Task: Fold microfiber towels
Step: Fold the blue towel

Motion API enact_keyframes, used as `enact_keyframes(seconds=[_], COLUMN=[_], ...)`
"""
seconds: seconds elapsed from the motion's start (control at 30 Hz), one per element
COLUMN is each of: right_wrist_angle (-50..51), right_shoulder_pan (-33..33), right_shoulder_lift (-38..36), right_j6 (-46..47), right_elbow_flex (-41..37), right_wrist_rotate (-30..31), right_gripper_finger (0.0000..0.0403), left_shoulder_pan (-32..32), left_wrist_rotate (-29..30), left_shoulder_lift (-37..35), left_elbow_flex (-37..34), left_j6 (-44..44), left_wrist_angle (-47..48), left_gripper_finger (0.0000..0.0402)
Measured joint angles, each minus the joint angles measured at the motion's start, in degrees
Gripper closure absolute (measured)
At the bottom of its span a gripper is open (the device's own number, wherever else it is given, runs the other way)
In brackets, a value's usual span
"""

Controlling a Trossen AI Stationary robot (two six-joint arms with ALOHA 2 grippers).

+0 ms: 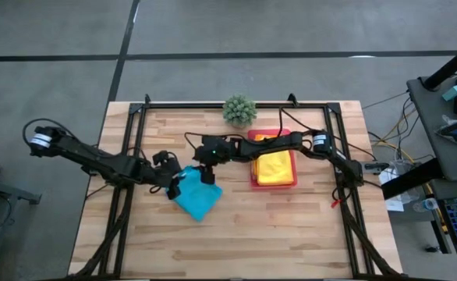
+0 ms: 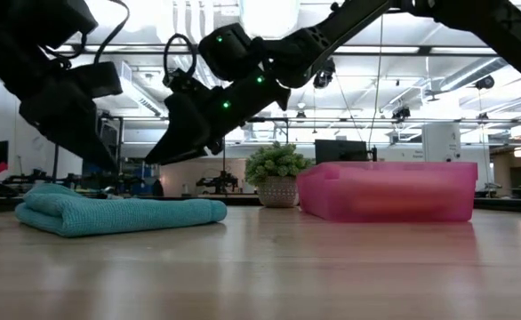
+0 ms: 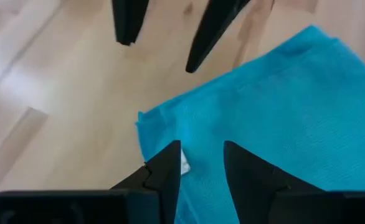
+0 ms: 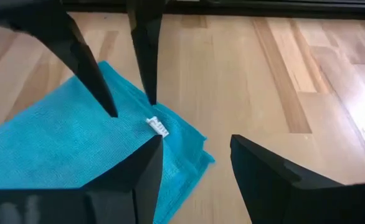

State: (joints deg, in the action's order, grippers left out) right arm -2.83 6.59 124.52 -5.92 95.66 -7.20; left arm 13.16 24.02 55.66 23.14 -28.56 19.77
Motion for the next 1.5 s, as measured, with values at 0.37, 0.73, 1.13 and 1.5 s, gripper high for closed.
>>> enact_keyframes(seconds=[0.37,0.73,1.13,1.5], right_wrist_angle=[-3.5,-3.4,-3.0,-1.5], right_shoulder_pan=[0.1,0.0,0.4,0.6], right_shoulder_lift=[4.4,4.9,6.2,9.7], right_j6=[-1.1,-1.5,2.3,1.6], right_elbow_flex=[0.6,3.1,2.9,5.6], right_wrist_rotate=[-0.9,-3.6,-8.3,-7.9], right_gripper_finger=[0.0226,0.023,0.0216,0.0228], left_shoulder_pan=[0.0,0.0,1.2,1.3], left_wrist_rotate=[-5.9,-8.8,-9.9,-7.6], left_shoulder_lift=[5.0,8.8,8.7,7.2], left_elbow_flex=[-0.1,0.5,0.5,0.5], left_j6=[-8.8,-11.3,-8.4,-3.7], left_wrist_angle=[2.0,3.4,1.6,-1.6], left_gripper_finger=[0.0295,0.0295,0.0395,0.04])
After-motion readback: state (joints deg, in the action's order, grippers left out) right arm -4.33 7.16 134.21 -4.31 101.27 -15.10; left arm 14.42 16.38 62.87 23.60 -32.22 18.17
